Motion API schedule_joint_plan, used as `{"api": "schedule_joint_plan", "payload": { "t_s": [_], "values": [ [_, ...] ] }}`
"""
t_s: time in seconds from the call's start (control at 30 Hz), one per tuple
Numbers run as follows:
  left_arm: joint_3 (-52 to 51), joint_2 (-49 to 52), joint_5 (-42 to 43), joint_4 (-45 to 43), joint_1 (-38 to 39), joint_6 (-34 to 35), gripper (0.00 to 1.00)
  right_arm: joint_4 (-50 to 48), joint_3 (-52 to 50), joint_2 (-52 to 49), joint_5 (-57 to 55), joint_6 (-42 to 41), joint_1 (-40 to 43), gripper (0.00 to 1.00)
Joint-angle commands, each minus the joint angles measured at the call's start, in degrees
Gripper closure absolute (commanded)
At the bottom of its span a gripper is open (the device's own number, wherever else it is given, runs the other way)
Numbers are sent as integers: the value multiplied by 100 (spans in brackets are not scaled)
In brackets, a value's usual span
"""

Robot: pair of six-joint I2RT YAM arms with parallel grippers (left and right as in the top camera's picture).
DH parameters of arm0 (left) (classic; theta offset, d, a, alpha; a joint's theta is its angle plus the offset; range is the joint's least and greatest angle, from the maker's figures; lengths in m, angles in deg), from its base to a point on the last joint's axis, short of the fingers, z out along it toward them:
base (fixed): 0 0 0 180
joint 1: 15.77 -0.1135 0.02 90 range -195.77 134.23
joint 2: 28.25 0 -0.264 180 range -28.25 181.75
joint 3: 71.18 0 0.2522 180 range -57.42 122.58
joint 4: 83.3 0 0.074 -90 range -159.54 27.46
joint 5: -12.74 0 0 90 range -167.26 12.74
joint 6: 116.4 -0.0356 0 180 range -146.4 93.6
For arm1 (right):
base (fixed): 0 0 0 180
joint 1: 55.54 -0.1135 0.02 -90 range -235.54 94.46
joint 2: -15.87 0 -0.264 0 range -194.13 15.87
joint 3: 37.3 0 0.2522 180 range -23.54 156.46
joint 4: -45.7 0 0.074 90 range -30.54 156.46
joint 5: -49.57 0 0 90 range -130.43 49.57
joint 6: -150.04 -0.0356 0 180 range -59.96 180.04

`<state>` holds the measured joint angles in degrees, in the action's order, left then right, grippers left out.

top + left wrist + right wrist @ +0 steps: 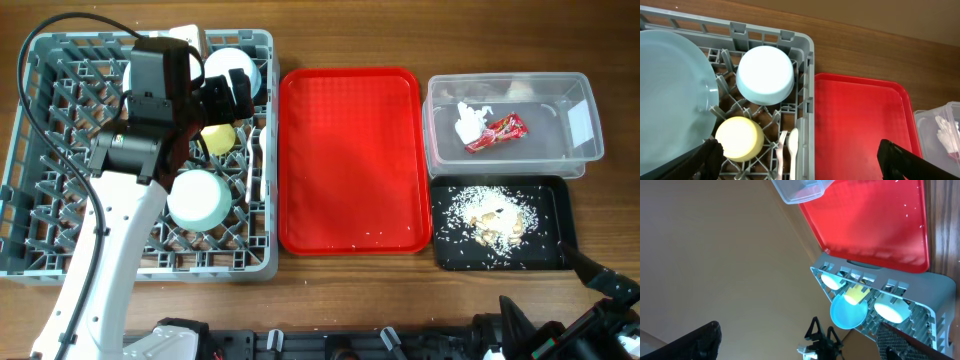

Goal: Sort waste into correct bins and load items into the dishwasher rack

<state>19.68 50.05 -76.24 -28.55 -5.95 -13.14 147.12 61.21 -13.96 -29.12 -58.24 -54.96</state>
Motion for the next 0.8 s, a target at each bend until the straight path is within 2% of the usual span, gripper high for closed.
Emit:
{"api": "schedule_joint_plan", "payload": {
  "t_s": [0.0,0.13,0.27,0.3,0.4,0.43,0.5,0.57,0.67,0.77],
  "values": [
    [4,-28,90,4,-24,92,0,-11,-57,9,-111,-42,-7,0],
    [4,-28,90,4,-26,94,0,420,-223,28,-87,-31,-20,0],
    [4,-28,90,2,-26,92,0,442,-372,282,-918,966,-160,0],
    [4,-28,90,4,-26,92,0,391,-459,393,-1067,1263,-186,0],
    [4,-31,90,4,-26,92,0,-568,-831,743,-1668,3248,-249,0],
    [4,-31,90,4,-26,94,0,-1246,-1049,896,-1812,4236,-264,0],
    [4,-28,90,4,-26,92,0,-3438,-1757,1263,-1639,6655,-267,0],
    [4,-31,90,4,-26,92,0,-5624,-2623,1563,-1187,8126,-267,0],
    [4,-28,90,4,-26,92,0,-7775,-3792,1827,-944,8666,-267,0],
    [4,-28,90,4,-26,92,0,-9431,-4916,1974,-802,8682,-267,0]
  ]
}}
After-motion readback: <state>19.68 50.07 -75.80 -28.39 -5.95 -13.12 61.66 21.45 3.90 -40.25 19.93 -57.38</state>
